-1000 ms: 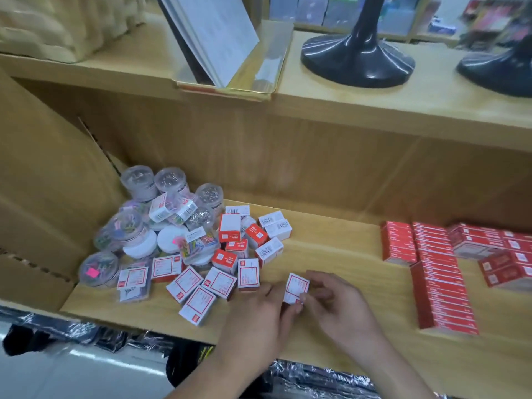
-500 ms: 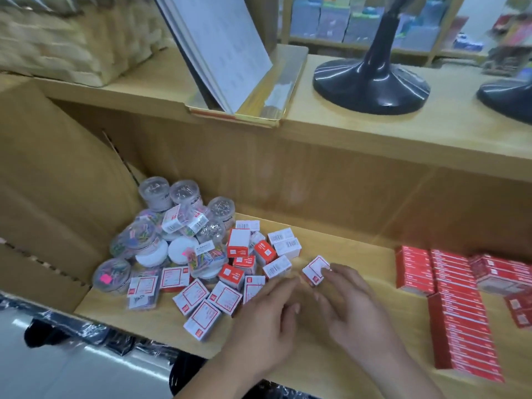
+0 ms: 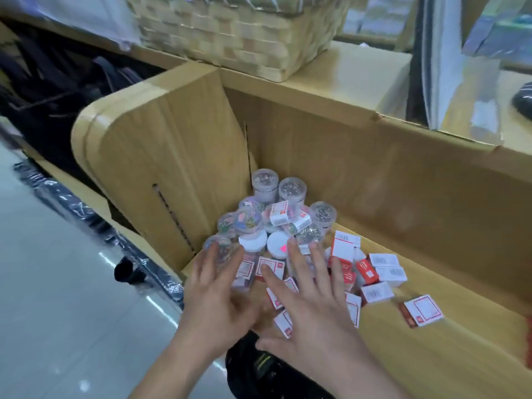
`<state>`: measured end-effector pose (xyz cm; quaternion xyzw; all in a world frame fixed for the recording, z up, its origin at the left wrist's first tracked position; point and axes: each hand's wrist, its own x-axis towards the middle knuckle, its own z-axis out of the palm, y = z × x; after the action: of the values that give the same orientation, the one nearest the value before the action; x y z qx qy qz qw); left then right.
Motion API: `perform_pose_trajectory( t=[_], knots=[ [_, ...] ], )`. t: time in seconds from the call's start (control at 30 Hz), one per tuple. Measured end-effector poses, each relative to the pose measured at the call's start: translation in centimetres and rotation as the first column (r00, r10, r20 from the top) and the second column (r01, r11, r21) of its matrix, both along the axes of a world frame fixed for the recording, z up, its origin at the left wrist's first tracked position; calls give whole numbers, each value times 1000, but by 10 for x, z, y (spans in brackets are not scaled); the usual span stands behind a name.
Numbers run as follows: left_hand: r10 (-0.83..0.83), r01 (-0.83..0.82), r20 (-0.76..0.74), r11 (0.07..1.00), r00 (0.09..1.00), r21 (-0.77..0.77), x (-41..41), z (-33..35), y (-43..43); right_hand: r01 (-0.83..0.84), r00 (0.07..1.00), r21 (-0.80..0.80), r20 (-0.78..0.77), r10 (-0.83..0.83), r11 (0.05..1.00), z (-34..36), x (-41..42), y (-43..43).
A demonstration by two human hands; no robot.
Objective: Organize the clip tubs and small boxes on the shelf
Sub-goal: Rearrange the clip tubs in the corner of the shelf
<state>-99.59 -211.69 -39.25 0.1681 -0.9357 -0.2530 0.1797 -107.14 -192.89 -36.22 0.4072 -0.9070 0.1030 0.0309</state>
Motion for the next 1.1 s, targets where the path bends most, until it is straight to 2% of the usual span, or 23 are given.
perform_pose_trajectory(
  t=[0.1,0.17,0.23,0.3,0.4,0.63,0.77,1.03,1.1],
  knots=[
    [-88,95,154,995,984,-37,2,-17,-12,42,999,132,27,-46,990,-12,-2,-10],
    [-75,107,217,984,973,-140,1,-19,-8,56,998,119,22,-59,991,-16,-2,-8],
    [-27,82,237,971,971,-224,1,-19,-3,82,997,95,-6,-81,992,-18,-3,0],
    [-52,107,212,961,976,-256,2,-23,1,124,992,120,-41,-119,985,-18,-6,8],
    [-167,207,171,946,971,-250,4,-30,6,173,985,133,-40,-170,976,-22,-7,23],
    [-306,333,156,924,939,-190,7,-31,41,199,980,98,-34,-196,975,-22,-13,64],
    [-328,353,166,924,930,-149,-1,-36,66,192,980,65,-60,-188,979,-30,-5,81],
    [-364,384,179,918,914,-97,-21,-27,82,296,955,-22,-17,-297,955,-24,12,104],
    [-380,391,108,913,919,-115,-14,-13,78,309,951,-40,-15,-309,950,-22,12,105]
  ],
)
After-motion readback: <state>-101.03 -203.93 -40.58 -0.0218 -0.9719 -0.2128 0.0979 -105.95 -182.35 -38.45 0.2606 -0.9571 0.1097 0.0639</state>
